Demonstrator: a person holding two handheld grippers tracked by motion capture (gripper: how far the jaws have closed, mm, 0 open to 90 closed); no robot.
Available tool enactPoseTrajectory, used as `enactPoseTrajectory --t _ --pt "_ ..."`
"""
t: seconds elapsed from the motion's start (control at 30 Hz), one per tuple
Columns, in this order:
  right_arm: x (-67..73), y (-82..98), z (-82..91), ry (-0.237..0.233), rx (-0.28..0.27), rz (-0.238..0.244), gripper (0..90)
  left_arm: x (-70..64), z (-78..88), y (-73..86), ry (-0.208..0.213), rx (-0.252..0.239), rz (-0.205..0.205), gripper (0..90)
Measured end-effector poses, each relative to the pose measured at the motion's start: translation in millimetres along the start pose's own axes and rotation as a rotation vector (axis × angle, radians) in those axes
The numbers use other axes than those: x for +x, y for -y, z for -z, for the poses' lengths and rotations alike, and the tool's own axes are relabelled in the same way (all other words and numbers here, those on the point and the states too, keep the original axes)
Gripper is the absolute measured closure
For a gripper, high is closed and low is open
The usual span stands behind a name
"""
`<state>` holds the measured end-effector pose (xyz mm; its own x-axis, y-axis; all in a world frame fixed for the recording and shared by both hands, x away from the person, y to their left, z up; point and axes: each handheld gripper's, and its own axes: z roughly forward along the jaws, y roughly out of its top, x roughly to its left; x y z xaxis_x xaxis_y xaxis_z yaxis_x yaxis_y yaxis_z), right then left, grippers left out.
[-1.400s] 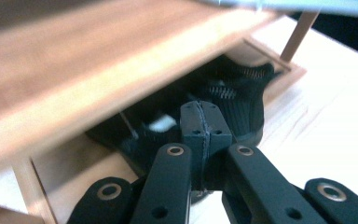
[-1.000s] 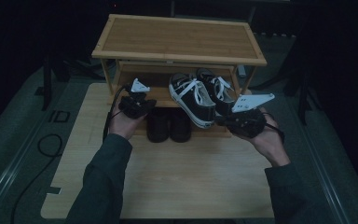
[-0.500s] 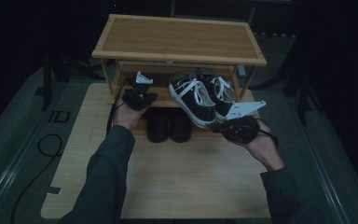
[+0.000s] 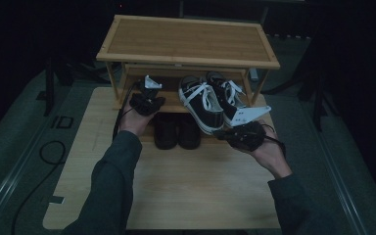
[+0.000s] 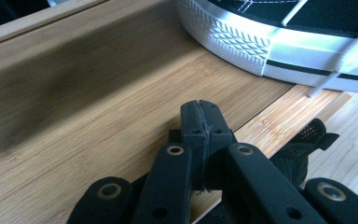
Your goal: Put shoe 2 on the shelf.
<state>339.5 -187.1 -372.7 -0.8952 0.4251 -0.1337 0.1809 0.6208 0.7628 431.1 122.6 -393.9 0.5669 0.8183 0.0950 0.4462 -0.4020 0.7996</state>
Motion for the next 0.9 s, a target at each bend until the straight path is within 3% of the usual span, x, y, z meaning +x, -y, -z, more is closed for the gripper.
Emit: enactPoseTrajectory --t 0.57,0.9 --pt "0.3 -10.6 -20.2 -0.091 -0.055 -0.001 90.0 0.7 -0.4 0.1 0.008 0.001 0.017 90.0" --pt "-0.4 -18.8 -33.0 -0.135 -0.048 0.021 90.0 -0.1 -0.6 -1.2 0.009 0.006 0.013 90.0"
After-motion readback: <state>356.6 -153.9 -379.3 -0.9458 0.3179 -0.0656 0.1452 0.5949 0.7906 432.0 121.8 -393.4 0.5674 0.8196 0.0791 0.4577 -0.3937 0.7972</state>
